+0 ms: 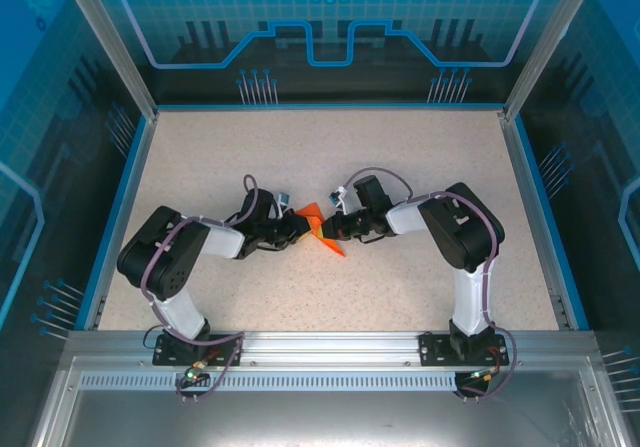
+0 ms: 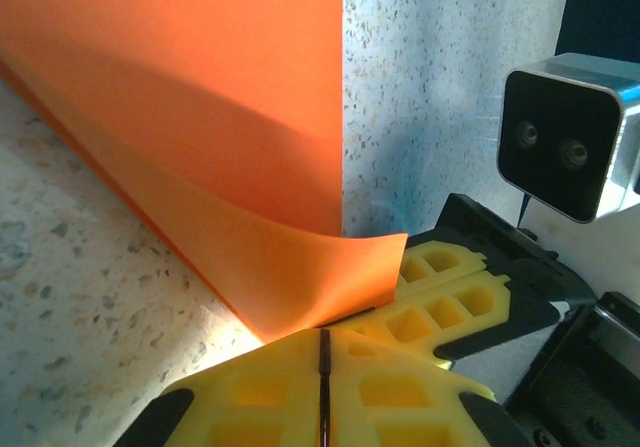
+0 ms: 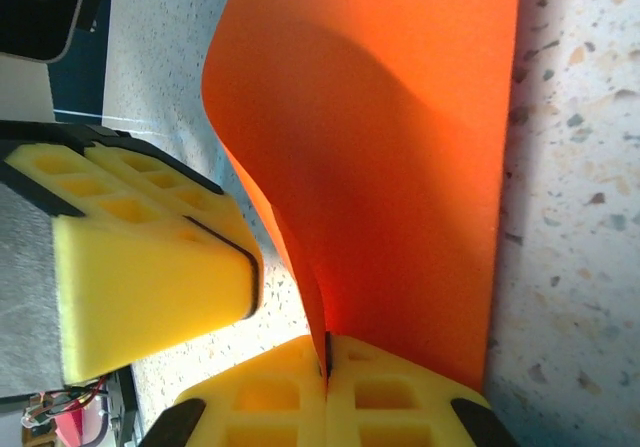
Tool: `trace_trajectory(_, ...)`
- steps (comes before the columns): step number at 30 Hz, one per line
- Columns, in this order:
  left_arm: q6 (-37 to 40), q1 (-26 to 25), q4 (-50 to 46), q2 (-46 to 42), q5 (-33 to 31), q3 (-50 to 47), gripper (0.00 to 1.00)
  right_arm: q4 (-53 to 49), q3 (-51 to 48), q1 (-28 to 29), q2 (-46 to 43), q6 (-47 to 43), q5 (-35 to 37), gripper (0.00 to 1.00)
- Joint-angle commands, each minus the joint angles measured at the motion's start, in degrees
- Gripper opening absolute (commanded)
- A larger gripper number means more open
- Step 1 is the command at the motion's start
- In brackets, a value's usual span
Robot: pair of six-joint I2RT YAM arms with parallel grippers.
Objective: Fold a paper plane with a square sheet of paper (pick it up from the middle)
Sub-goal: Fold the wing for the fifth time at the center of the table.
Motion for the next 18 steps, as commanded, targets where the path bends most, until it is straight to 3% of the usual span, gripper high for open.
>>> trace_trajectory(1, -0.02, -0.69, 2.23, 1.68, 0.48, 1.31, 0.09, -0.81, 0.71, -0.67, 1.84, 1.56, -1.07, 0.0)
trace_trajectory(18, 1.67, -0.83, -3.03, 3.96, -2.19, 3.44, 0.05, -1.7, 1.08, -0.66, 2.2, 1.17, -0.69, 0.0)
